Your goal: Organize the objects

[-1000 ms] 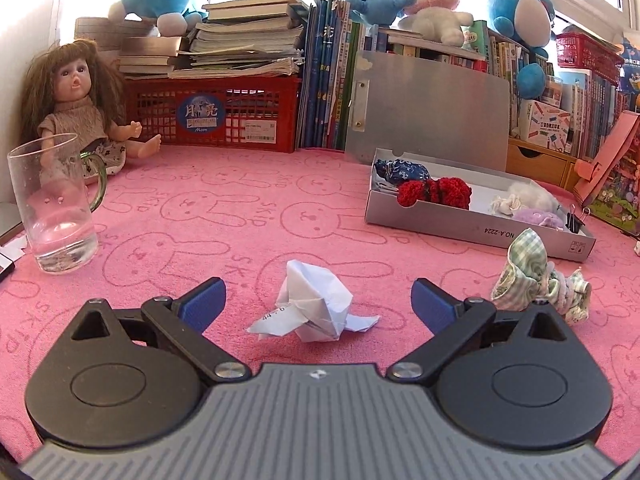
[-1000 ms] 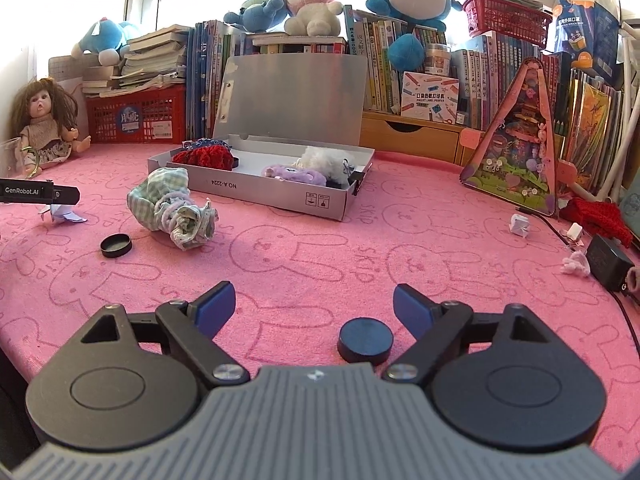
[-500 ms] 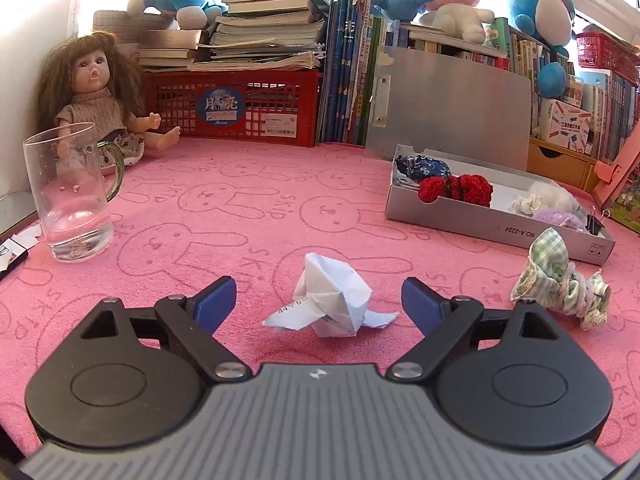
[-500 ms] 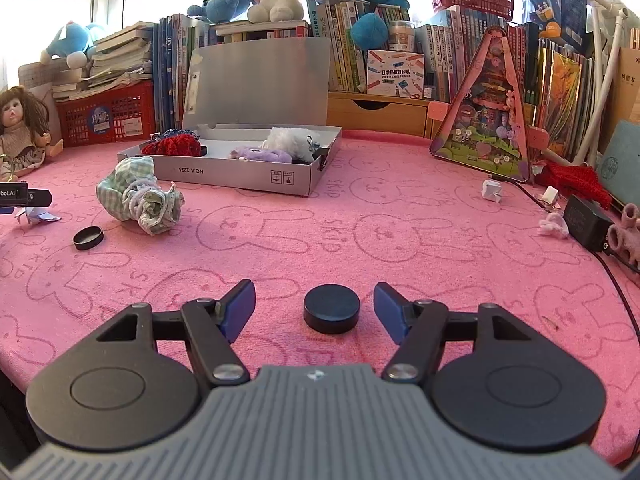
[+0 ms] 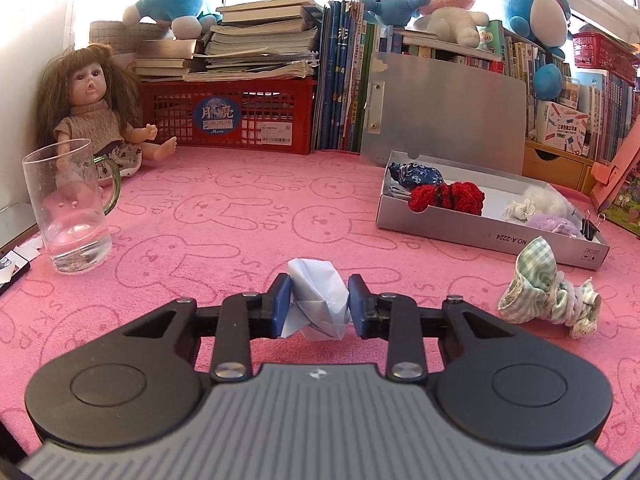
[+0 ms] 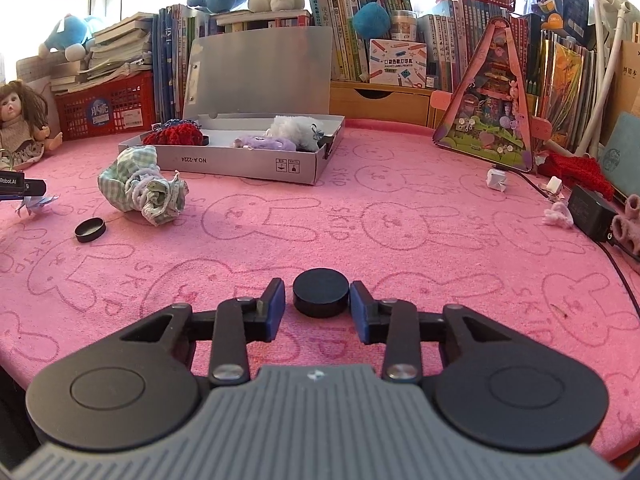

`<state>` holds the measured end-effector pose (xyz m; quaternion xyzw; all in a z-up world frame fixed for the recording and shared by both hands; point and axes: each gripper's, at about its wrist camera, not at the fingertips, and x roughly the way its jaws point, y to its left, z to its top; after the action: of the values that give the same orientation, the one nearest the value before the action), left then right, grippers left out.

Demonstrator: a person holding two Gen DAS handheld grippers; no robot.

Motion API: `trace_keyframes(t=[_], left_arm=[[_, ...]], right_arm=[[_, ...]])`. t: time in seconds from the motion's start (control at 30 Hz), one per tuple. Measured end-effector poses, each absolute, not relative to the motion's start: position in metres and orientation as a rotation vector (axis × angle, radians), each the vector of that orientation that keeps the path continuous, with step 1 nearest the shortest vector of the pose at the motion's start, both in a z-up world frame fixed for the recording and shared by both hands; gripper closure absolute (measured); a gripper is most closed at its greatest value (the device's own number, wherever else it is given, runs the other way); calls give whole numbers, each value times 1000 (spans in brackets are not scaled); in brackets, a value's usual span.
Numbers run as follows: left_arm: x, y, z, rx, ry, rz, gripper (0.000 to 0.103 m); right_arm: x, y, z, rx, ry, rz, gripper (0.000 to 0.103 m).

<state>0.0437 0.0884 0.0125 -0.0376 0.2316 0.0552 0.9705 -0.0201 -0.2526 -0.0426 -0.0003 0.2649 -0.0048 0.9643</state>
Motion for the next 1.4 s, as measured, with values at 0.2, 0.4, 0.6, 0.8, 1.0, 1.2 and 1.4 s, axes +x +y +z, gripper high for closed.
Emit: trace_keyframes(t=[0.2,0.4,0.6,0.8,1.0,1.2,1.4], left_arm=[[38,84,19,-126,462,8,67],[35,80,19,-123,462,-13,67],[33,76,19,-123,472,-39,66],[31,69,21,-119,470,-62,66],[31,65,24,-110,463,-74,66],[30,63,24,-101,459,-76,66],[32,60,19,-80,474,-65,66]], right_arm=[[-18,-252,-39,20,518,9,67],[-18,-247,-36,14,497,26,67],[-16,-247,-36,21,493,33,67],[-12,-248,-33,25,485,39,67],[-8,-245,-30,18,471,45,68],[-5,-244,-28,8,466,40,69],[1,-246,-32,11,495,24,46]])
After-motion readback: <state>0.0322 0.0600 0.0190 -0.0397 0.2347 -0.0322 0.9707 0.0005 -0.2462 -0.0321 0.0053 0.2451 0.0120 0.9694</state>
